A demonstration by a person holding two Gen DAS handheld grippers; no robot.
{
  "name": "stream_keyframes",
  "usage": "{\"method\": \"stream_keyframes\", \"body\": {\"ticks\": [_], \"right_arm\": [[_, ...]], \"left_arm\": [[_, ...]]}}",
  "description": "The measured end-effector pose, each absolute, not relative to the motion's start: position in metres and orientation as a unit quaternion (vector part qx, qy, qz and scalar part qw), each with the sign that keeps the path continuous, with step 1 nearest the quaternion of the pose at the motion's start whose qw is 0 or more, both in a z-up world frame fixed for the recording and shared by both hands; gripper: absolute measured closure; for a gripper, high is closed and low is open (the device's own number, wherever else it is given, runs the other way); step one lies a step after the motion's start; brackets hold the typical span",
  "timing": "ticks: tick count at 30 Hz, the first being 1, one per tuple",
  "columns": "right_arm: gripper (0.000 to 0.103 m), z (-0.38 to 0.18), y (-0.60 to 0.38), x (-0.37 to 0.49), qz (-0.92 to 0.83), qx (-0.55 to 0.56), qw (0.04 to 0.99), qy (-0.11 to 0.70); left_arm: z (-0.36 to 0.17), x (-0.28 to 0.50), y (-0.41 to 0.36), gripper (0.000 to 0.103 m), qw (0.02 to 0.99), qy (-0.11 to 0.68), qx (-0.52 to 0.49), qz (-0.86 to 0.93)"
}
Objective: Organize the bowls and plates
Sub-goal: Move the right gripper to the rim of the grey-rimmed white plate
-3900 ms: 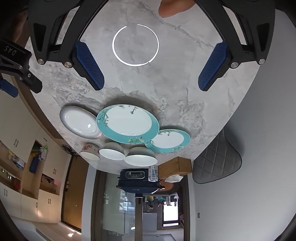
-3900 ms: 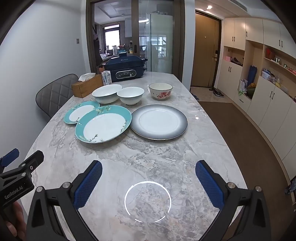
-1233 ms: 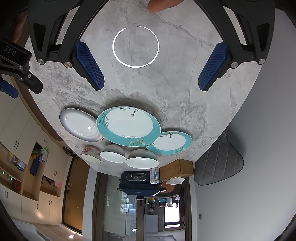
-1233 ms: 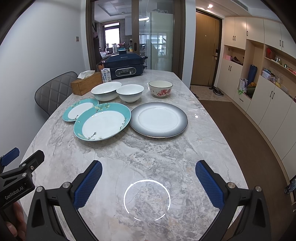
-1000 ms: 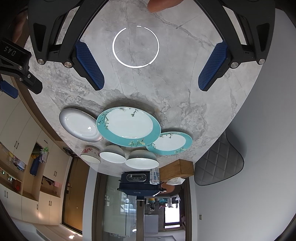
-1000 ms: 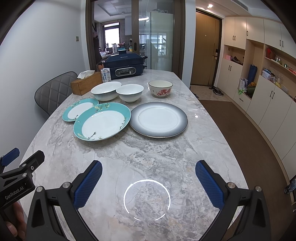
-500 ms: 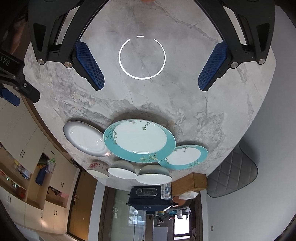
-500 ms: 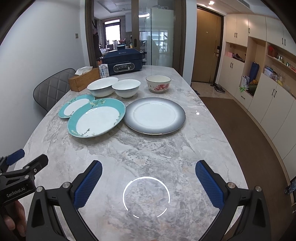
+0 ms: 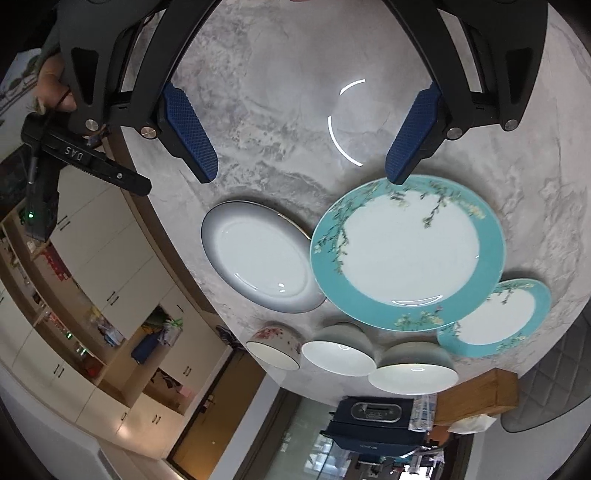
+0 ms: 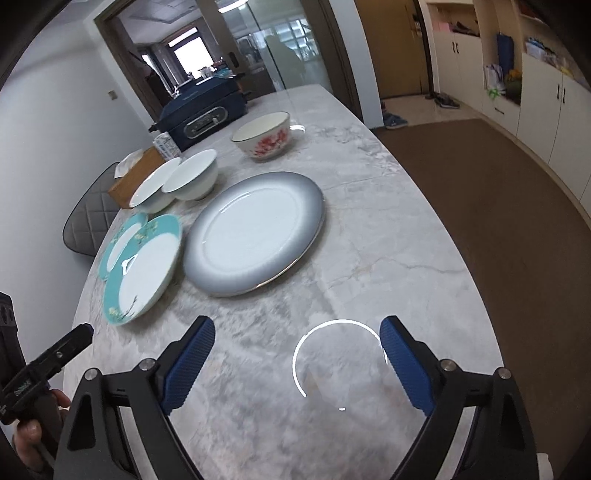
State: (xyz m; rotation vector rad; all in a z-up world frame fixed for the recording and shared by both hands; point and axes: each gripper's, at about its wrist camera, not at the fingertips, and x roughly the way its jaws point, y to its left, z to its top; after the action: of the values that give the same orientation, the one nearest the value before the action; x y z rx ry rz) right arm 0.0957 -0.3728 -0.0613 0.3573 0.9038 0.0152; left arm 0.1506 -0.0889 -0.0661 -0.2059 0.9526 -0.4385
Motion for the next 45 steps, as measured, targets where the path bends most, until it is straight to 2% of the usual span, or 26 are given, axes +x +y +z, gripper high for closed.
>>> {"method": "stream_keyframes", "body": {"ticks": [4,9,14,15,16,18,19,26,35,38,40,43,45], "right_arm": [[0.015,-0.078,-0.384,0.129,0.028,0.189,0.869,0.457],[0.028,-0.101,-0.395,0.163,0.073,0.242,0.836,0.487],[0.032,-0.111,-0.403,0.186,0.102,0.281,0.816,0.495],[0.032,-0.113,-0.405,0.190,0.107,0.290,0.812,0.495],[0.033,-0.113,-0.405,0.192,0.110,0.294,0.811,0.494],[0.033,-0.115,-0.408,0.197,0.113,0.299,0.809,0.494],[0.033,-0.116,-0.409,0.198,0.116,0.303,0.808,0.493],[0.034,-0.120,-0.419,0.211,0.141,0.338,0.789,0.493],[0.041,-0.125,-0.432,0.214,0.163,0.361,0.774,0.494],[0.042,-0.126,-0.432,0.217,0.170,0.364,0.770,0.495],[0.044,-0.127,-0.434,0.220,0.172,0.367,0.767,0.498],[0.052,-0.127,-0.433,0.223,0.168,0.360,0.769,0.501],[0.054,-0.127,-0.432,0.224,0.169,0.355,0.769,0.503]], "left_arm": [[-0.063,0.211,-0.107,0.012,0.839,0.510,-0.067,-0.178],[-0.044,0.272,-0.134,0.012,0.846,0.501,-0.004,-0.182],[-0.048,0.328,-0.174,0.012,0.824,0.522,0.067,-0.208],[-0.053,0.339,-0.180,0.017,0.816,0.532,0.073,-0.213],[-0.060,0.347,-0.184,0.030,0.810,0.539,0.078,-0.216],[-0.071,0.363,-0.193,0.049,0.796,0.558,0.080,-0.222],[-0.078,0.366,-0.192,0.053,0.789,0.566,0.077,-0.228],[-0.099,0.383,-0.197,0.053,0.769,0.584,0.087,-0.246],[-0.119,0.399,-0.203,0.053,0.750,0.601,0.081,-0.264],[-0.124,0.401,-0.204,0.056,0.747,0.603,0.086,-0.266],[-0.126,0.403,-0.205,0.056,0.744,0.606,0.084,-0.271],[-0.128,0.406,-0.202,0.056,0.738,0.610,0.077,-0.278],[-0.130,0.407,-0.198,0.061,0.733,0.615,0.077,-0.279]]}}
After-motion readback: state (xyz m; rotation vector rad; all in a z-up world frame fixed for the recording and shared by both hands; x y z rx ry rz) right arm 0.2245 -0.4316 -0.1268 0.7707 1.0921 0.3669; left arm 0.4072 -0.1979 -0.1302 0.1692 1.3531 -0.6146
